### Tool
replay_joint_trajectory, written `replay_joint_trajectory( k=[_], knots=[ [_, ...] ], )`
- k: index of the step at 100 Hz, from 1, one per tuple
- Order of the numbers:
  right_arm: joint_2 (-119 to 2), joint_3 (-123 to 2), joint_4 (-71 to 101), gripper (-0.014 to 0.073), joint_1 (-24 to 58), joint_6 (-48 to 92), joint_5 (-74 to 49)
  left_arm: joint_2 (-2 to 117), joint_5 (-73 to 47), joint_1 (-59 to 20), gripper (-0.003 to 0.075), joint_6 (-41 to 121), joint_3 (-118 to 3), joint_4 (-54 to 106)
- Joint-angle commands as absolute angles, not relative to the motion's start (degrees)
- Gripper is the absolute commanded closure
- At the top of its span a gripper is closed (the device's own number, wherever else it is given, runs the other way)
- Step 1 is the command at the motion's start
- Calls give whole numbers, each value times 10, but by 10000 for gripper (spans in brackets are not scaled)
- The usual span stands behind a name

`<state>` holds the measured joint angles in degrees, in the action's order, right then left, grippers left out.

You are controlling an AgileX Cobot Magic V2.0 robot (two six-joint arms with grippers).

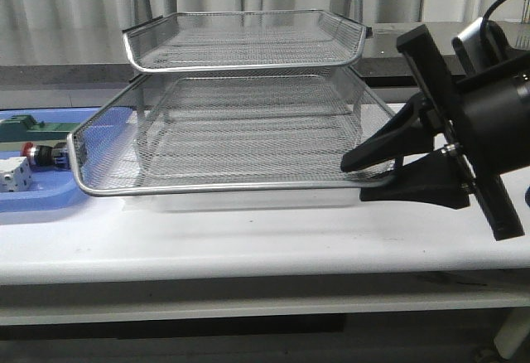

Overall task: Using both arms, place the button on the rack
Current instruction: 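Grip the middle tier rim and pull it out toward the robot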

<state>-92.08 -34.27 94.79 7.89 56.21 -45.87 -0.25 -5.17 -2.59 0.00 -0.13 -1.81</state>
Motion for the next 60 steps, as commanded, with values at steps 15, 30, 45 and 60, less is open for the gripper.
replay_joint_trajectory(
  k=[15, 30, 45, 60],
  knots=[
    [-898, -352, 968, 217, 80, 590, -501, -21, -4, -25, 741, -8, 29, -17],
    [-898, -352, 960, 217, 80, 591, -495, -21, -4, -25, 741, -8, 29, -17],
    [-898, -352, 932, 217, 80, 591, -468, -21, -4, -25, 741, -8, 29, -17],
    [-890, -352, 907, 217, 80, 591, -461, -21, -4, -25, 741, -8, 29, -17]
  ],
)
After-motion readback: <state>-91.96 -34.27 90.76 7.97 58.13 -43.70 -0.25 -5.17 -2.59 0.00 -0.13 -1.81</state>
